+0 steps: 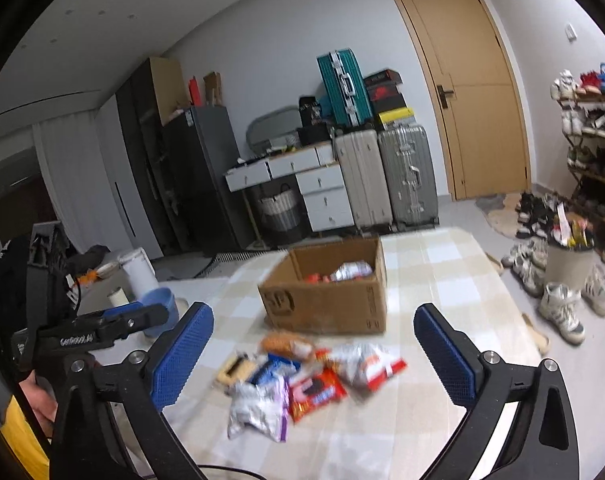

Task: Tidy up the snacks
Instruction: 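Move both tools back toward the snacks on the table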

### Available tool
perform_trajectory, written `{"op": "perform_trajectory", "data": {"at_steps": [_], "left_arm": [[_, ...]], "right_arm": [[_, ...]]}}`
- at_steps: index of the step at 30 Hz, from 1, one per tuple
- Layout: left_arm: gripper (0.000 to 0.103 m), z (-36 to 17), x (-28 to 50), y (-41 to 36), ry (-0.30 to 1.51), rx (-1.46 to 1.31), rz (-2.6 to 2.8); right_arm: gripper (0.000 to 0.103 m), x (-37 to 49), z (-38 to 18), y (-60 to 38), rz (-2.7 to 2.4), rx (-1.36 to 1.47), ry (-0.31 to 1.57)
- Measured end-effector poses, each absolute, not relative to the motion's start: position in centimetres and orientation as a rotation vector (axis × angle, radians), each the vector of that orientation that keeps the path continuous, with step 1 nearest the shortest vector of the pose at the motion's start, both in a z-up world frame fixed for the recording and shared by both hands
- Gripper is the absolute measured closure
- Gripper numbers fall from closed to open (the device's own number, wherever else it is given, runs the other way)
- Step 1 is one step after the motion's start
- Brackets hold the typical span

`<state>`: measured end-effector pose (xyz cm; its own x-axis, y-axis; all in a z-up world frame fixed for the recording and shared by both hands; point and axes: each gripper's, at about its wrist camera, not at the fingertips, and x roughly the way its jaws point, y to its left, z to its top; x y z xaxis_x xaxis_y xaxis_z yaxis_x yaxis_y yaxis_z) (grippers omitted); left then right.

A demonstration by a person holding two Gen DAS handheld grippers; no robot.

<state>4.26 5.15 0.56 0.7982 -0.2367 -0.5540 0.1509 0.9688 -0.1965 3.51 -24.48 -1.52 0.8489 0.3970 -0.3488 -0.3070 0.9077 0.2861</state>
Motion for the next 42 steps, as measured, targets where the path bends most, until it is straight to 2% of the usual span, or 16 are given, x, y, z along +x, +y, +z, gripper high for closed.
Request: {"op": "perform_trajectory", "data": {"at_steps": [4, 9, 13, 29, 42], "left_arm": [[0.000, -4.8, 2.8, 3.6, 0.663, -0.071, -0.211], [0.000, -11.9, 3.0, 1.9, 0.791, -0.069, -0.195], [0.000, -14.2, 4.0, 1.9, 0.837, -0.114, -0.180], [0.000, -13.9, 6.6, 0.7, 0.832, -0.128, -0.140], [0.000, -15.0, 10.4, -0.8, 0.899, -0.169, -0.089]], "right_arm": [[0.001, 2.8, -5.1, -23.3, 0.327, 0.141, 0.459], [0.001, 3.1, -8.0, -21.6, 0.394, 0.171, 0.537], [0.001, 3.1, -8.8, -20.0, 0.411, 0.129, 0.547], [0.001, 3.8, -10.2, -20.6, 0.397, 0.163, 0.561], [0.001, 3.9, -11.4, -21.0, 0.393, 0.179, 0.583]]}}
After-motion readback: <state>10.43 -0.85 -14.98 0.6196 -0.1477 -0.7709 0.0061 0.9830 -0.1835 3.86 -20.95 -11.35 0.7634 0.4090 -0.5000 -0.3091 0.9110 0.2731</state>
